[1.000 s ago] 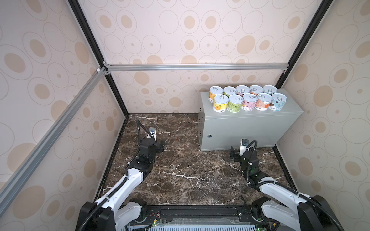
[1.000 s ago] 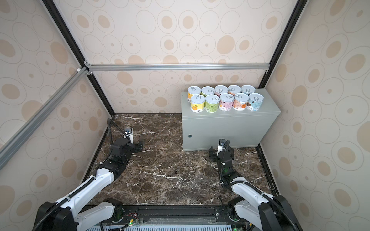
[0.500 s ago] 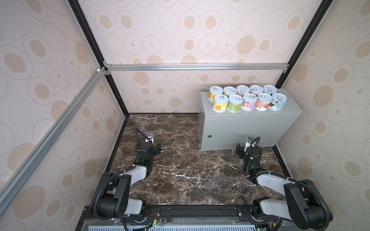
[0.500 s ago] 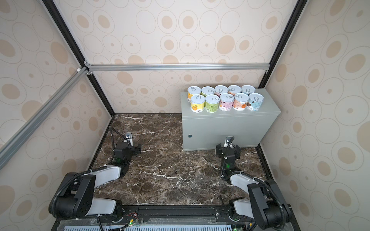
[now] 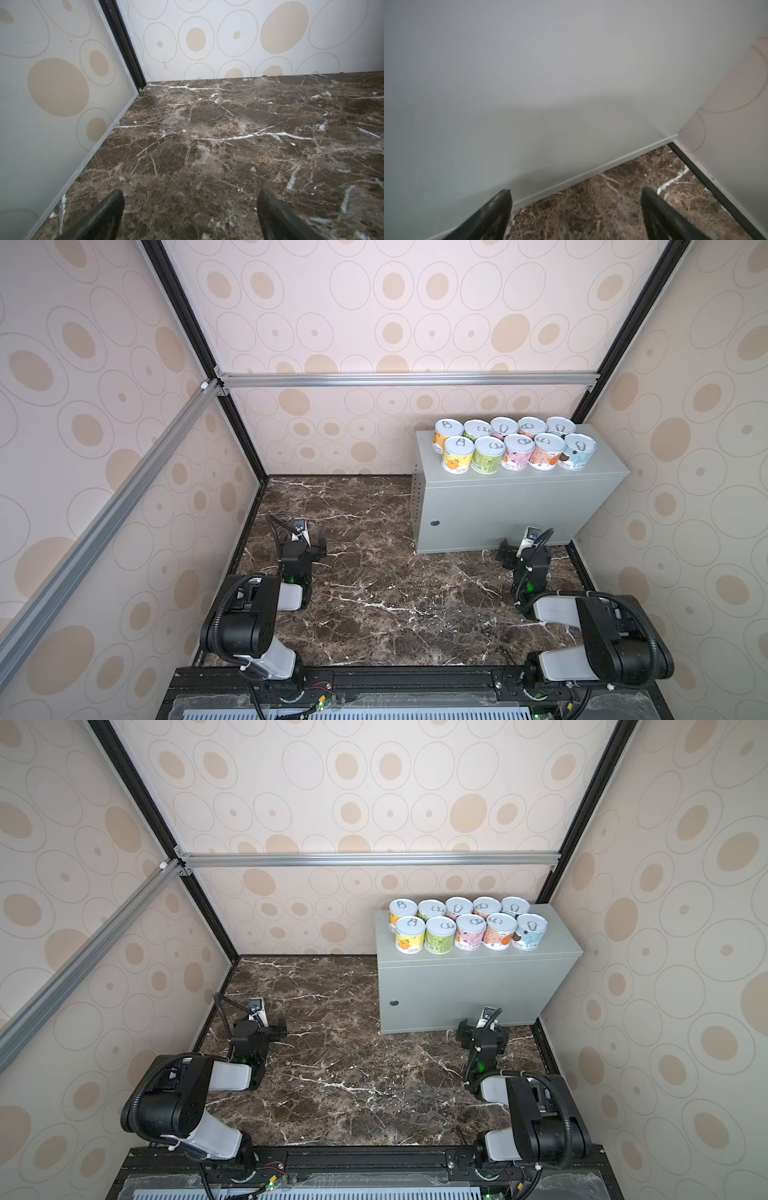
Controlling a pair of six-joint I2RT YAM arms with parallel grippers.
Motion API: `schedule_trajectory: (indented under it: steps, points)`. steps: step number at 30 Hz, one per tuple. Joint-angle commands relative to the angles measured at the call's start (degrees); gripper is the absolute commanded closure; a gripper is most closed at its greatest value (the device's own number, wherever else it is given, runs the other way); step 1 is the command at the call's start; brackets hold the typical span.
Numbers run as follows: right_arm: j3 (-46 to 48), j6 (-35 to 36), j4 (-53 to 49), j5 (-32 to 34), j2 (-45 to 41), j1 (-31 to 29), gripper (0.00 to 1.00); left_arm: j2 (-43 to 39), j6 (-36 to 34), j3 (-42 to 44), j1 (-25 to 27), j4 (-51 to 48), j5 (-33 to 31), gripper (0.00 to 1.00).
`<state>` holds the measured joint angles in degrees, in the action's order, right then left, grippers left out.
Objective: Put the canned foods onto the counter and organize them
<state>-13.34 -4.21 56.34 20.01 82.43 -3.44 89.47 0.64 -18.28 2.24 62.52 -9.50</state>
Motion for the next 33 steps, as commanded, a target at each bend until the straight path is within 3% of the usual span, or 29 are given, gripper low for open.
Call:
schedule_trajectory:
  steps: [1,3,9,12,15,18,22,33]
  points:
    - [6.1,3.9,18.6,-2.5,2.9,-2.4,0.01,1.3,0.6,8.3,0.7,21.1,-2.1,0.01]
    - [7.6,5.5,24.7,-1.0,5.5,-4.2,0.01,0.9,-0.9,9.5,2.8,23.0,-5.2,0.01]
    - [6.1,8.2,24.8,-6.0,8.6,-4.8,0.01,2.8,-2.0,14.6,4.1,35.3,-8.0,0.01]
    - [4.6,9.0,21.9,-7.0,8.4,-4.9,0.01,2.4,-2.2,13.4,4.2,32.7,-6.9,0.01]
    - [2.5,9.1,16.8,-7.5,7.2,-4.8,0.01,1.5,-2.1,7.7,3.8,20.5,-5.5,0.01]
    - [-3.5,8.8,3.6,-8.4,5.6,-4.2,0.01,1.3,0.6,5.2,0.1,15.0,0.7,0.01]
    - [-11.2,4.5,-11.4,-14.7,5.9,0.6,0.01,1.3,0.8,5.3,-0.3,15.1,1.5,0.01]
    - [-10.8,4.9,-11.2,-15.4,5.5,0.9,0.0,1.2,0.6,5.6,-0.3,15.7,1.5,0.01]
